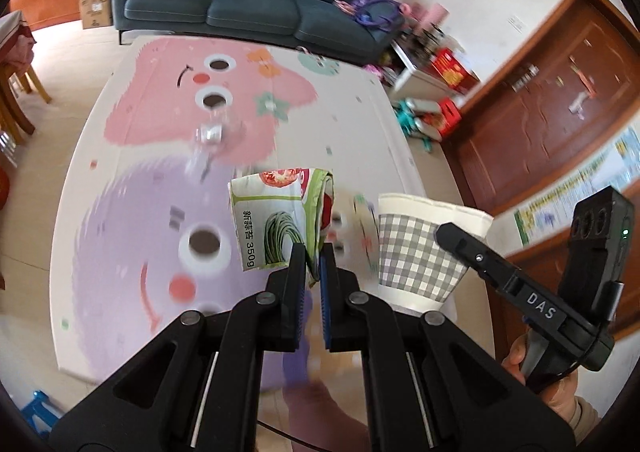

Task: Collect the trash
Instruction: 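Carry the green-white bag and paper cup with both tools over the trash bin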

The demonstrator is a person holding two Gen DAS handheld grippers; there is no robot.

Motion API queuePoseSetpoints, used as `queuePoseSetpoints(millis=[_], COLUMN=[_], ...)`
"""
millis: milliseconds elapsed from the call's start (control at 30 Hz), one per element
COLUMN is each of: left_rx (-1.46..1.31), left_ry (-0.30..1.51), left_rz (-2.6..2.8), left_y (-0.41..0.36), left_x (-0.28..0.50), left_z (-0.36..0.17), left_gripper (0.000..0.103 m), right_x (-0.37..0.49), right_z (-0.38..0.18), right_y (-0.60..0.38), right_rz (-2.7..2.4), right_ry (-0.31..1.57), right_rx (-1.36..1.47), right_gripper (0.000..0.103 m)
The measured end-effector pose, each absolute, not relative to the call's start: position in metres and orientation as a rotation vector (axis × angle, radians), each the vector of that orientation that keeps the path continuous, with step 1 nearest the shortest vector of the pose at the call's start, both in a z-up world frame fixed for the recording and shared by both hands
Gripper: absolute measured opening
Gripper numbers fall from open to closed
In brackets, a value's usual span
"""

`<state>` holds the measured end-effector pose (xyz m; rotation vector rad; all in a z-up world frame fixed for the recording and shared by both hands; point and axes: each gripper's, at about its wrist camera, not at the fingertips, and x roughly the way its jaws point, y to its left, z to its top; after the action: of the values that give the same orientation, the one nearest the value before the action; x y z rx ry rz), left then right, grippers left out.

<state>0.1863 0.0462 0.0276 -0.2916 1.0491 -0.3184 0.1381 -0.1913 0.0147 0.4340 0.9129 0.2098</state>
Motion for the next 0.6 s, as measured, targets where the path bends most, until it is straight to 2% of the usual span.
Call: queuePoseSetpoints(millis=[333,500,600], left_rx=[-0.181,-0.154,-0.136], left_ry=[1.101,1.159,1.182], left_rz=[-0.413,-0.429,-0.429], left_y=[0.061,0.055,0.05], left_x=[0.046,0.006,-0.009], left_z=[0.01,-0.01,-0.026], left_gripper=[0.004,0.004,0.004], right_x=[-0.057,-0.114,-0.116], right_z=[0.022,0.01,-0.003], right_y=[-0.125,-0.106,-0.109], right_rz=[0.124,0.094,0.08], right_ry=[0.933,0.998,1.036], right_rx=[0.398,0.367,0.373], right_gripper=[0.018,0.018,0.018])
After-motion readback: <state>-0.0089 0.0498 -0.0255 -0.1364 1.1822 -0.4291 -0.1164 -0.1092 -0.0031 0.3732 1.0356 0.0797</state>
